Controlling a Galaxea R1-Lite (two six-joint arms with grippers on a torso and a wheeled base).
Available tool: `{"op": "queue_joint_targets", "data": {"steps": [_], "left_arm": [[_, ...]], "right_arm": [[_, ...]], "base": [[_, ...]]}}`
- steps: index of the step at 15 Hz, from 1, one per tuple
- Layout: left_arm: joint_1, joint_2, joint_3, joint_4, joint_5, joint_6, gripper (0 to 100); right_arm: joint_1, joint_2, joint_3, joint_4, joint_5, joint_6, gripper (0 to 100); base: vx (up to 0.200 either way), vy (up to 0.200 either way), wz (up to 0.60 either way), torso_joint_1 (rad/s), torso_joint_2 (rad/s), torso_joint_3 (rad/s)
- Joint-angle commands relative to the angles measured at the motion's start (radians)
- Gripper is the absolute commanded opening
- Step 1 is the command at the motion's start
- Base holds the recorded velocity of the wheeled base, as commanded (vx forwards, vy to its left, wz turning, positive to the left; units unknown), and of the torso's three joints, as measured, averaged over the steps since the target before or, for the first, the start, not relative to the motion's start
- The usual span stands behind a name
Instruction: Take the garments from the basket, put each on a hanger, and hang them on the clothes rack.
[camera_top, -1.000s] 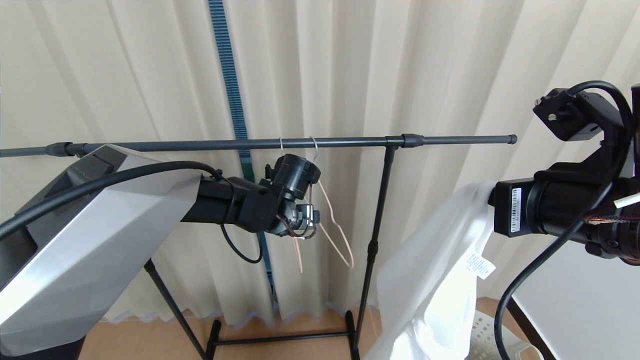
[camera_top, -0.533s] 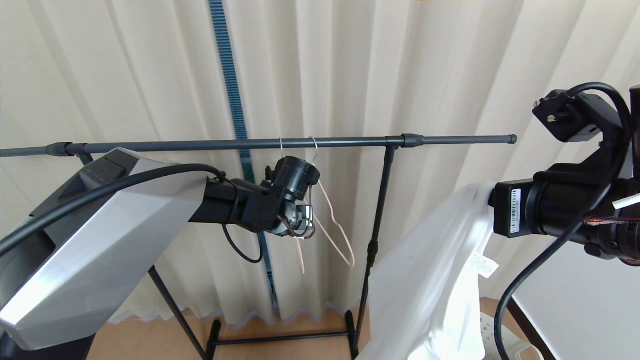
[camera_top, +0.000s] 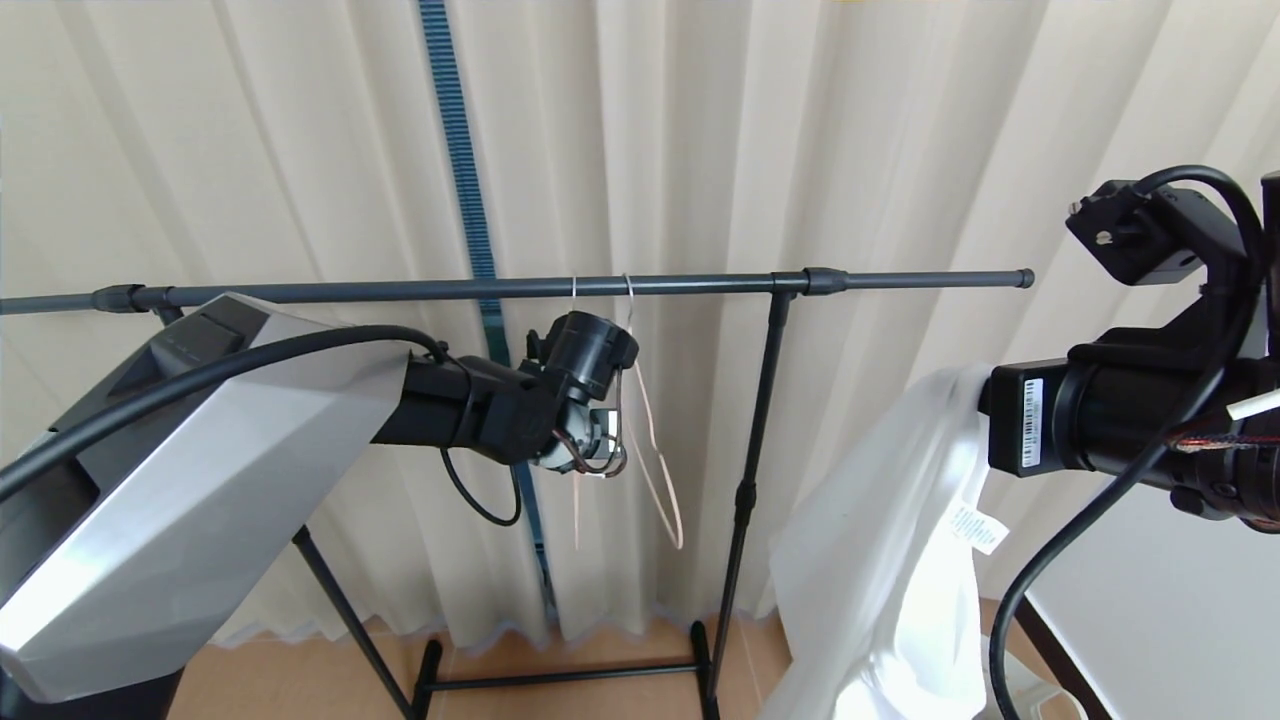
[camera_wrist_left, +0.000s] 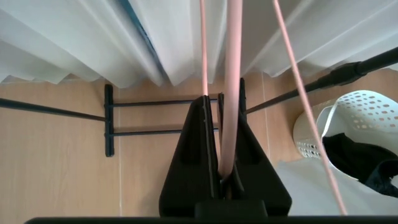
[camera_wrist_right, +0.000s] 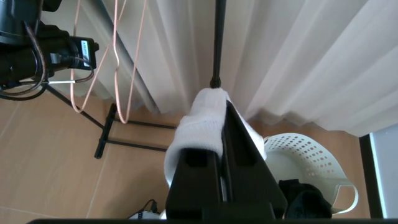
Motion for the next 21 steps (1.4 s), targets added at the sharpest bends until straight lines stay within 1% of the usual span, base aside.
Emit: {"op": "queue_joint_targets", "data": {"steps": [1,4,6,8,9,11,12,13,15,17,18,19,20,21], "left_arm": [[0.000,-0.034,0.009,0.003,0.005,0.000,0],[-0.016,-0.126,0.069,0.006,0.004,0.011,0],[-0.031,-0.178,0.124,0.004,0.004,0.035,0],[-0.068,-0.276,0.226,0.001,0.004,0.051,0],[-0.085,-0.308,0.259,0.001,0.004,0.057,0],[-0.101,-0.366,0.324,0.001,0.004,0.069,0],[-0.114,-0.414,0.382,0.001,0.004,0.070,0],[-0.118,-0.439,0.407,0.000,0.004,0.072,0],[-0.137,-0.534,0.519,-0.005,-0.001,0.109,0],[-0.149,-0.583,0.583,-0.019,-0.002,0.123,0],[-0.149,-0.609,0.625,-0.031,-0.004,0.143,0],[-0.149,-0.609,0.625,-0.031,-0.004,0.143,0],[-0.149,-0.659,0.686,-0.040,-0.004,0.166,0],[-0.149,-0.672,0.700,-0.040,-0.004,0.170,0]], "right_arm": [[0.000,0.001,0.000,0.000,0.000,0.000,0],[0.000,0.000,0.000,0.000,0.000,0.000,0],[0.000,0.000,0.000,0.000,0.000,0.000,0],[0.000,0.001,0.000,0.000,0.000,0.000,0],[0.000,0.001,0.000,0.000,0.000,0.000,0],[0.000,0.001,0.000,0.000,0.000,0.000,0],[0.000,0.000,0.000,0.000,0.000,0.001,0],[0.000,-0.004,0.000,0.000,0.000,0.000,0],[0.000,0.001,0.000,0.000,0.000,0.000,0],[0.000,0.003,0.000,0.000,0.000,0.000,0],[0.000,0.001,0.000,0.000,0.000,0.000,0],[0.000,0.001,0.000,0.000,0.000,0.000,0],[0.000,0.001,0.000,0.000,0.000,0.000,0],[0.000,0.001,0.000,0.000,0.000,0.000,0]], "base": [[0.000,0.000,0.00,0.000,0.00,0.000],[0.000,0.000,0.00,0.000,0.00,0.000],[0.000,0.000,0.00,0.000,0.00,0.000],[0.000,0.000,0.00,0.000,0.00,0.000],[0.000,0.000,0.00,0.000,0.00,0.000],[0.000,0.000,0.00,0.000,0.00,0.000],[0.000,0.000,0.00,0.000,0.00,0.000],[0.000,0.000,0.00,0.000,0.00,0.000],[0.000,0.000,0.00,0.000,0.00,0.000],[0.000,0.000,0.00,0.000,0.00,0.000],[0.000,0.000,0.00,0.000,0.00,0.000],[0.000,0.000,0.00,0.000,0.00,0.000],[0.000,0.000,0.00,0.000,0.00,0.000],[0.000,0.000,0.00,0.000,0.00,0.000]]}}
